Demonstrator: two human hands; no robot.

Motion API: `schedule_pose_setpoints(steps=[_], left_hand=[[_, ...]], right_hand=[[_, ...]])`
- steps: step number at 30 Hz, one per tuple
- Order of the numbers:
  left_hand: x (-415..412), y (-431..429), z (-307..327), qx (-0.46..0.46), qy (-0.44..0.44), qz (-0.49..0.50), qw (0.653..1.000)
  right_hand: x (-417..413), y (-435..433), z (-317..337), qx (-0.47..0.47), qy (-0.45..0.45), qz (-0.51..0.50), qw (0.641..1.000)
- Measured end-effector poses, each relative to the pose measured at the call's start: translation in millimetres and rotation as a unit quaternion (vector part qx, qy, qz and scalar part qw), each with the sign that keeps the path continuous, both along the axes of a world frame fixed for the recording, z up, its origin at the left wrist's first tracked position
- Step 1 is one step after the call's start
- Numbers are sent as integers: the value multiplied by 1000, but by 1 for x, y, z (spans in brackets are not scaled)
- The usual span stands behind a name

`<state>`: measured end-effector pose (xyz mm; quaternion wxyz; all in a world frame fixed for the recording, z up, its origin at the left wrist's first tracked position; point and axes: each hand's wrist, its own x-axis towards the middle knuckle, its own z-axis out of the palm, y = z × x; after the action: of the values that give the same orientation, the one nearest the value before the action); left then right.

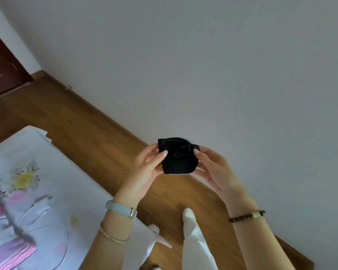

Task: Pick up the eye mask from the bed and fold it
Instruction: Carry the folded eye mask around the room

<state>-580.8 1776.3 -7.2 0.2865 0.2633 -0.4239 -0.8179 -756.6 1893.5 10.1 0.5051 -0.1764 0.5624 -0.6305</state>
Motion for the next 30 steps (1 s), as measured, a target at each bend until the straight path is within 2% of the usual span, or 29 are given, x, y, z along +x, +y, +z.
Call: schedule_pose_setpoints(steps=[7,13,19,24,30], left_hand=[[-50,-66,-6,7,-12,118,993],[-50,-103,-8,19,-61,229,971],[-21,-151,-6,11,-111,325,939],[20,-212,-8,20,-82,391,916],[75,-303,9,11,-128,438,890]], right_hand=[[-69,-110,4,30,29,112,993],[-78,-191,3,40,35,215,975],[-48,-275,-9,46,51,310,948],[-2,-362,-14,38,50,373,926],[59,-477,-4,27,78,415,906]])
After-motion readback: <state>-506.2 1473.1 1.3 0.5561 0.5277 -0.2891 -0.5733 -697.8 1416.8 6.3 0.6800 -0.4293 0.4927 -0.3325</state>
